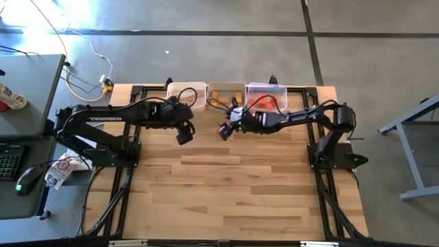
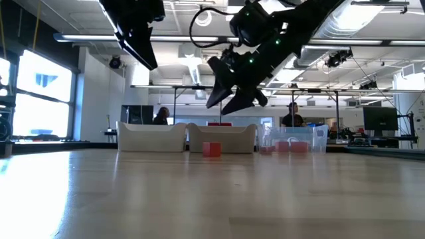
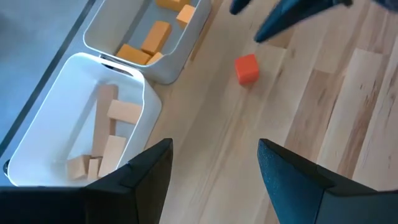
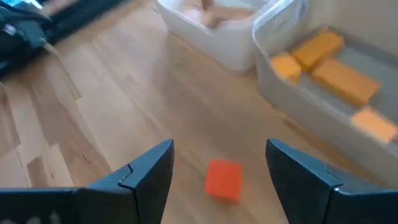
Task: Sort & place blocks by color
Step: Put the orange block into the transparent bin
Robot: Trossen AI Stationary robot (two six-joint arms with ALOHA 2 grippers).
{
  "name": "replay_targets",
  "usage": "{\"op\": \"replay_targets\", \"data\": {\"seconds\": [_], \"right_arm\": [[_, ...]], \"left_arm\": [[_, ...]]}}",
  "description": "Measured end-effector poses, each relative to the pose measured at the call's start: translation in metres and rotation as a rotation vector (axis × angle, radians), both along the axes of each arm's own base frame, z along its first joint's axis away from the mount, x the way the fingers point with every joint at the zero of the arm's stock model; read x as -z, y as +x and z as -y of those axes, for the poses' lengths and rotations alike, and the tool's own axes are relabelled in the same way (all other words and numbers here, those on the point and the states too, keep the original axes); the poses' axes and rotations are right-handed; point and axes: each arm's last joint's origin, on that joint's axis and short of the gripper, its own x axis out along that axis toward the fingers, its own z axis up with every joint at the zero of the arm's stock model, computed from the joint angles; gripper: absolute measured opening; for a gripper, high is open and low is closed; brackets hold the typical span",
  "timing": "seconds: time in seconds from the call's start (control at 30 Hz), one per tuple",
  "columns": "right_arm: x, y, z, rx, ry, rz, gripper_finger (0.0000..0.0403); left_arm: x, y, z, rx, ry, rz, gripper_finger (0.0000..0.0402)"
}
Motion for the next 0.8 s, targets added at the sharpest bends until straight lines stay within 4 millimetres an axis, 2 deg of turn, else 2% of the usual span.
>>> {"op": "replay_targets", "data": {"seconds": [0.33, 0.8], "right_arm": [[0.023, 0.012, -0.019, 0.089, -0.083, -0.017, 0.0240], [0.070, 0.025, -0.019, 0.102, -0.068, -0.053, 0.0240]], "left_arm": [[0.000, 0.000, 0.000, 0.002, 0.001, -0.001, 0.0223], [0.000, 0.000, 0.000, 0.004, 0.000, -0.001, 0.0223]]}}
